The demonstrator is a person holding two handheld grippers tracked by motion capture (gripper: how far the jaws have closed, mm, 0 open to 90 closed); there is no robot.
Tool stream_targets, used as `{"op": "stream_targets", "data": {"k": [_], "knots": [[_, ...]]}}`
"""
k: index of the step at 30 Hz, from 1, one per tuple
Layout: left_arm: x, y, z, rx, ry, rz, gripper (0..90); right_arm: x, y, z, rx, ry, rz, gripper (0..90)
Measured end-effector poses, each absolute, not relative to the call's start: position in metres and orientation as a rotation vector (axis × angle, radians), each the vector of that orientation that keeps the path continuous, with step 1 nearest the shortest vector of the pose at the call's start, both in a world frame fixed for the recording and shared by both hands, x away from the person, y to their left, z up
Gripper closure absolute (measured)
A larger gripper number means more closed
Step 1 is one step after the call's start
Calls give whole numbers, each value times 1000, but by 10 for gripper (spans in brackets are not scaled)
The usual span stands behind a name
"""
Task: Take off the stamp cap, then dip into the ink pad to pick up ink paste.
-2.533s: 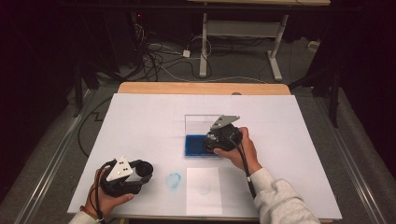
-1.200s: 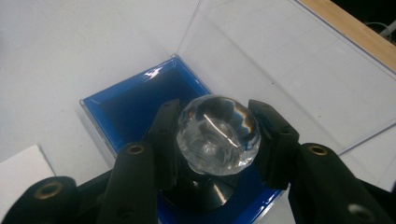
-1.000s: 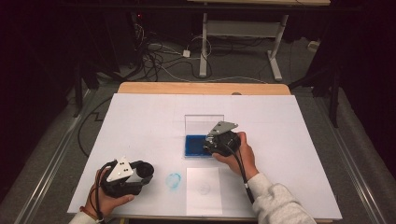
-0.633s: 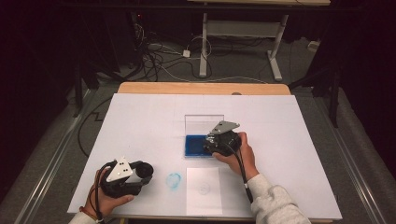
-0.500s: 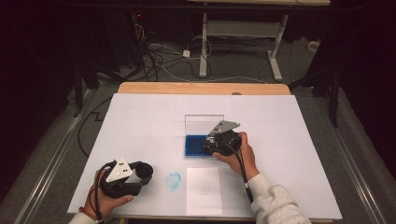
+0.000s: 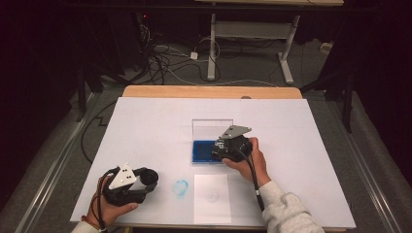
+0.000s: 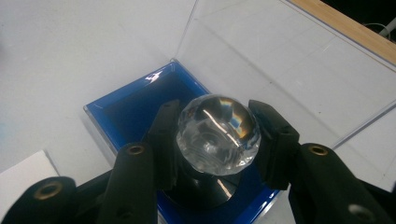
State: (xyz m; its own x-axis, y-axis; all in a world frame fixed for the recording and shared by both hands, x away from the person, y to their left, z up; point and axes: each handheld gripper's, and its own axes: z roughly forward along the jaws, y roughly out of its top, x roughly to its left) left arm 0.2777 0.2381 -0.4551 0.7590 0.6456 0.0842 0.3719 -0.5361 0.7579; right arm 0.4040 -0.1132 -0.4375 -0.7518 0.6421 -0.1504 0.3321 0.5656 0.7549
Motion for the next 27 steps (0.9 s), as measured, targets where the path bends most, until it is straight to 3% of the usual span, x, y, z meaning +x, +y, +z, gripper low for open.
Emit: {"op": "stream_targets", "data": {"k": [10, 27], "knots": [[279, 236, -456, 2194, 758, 459, 366, 404, -120, -432, 801, 2393, 1074, 572], [278, 233, -455, 2216, 737, 465, 366, 389, -132, -395, 750, 2324, 1215, 572]]}}
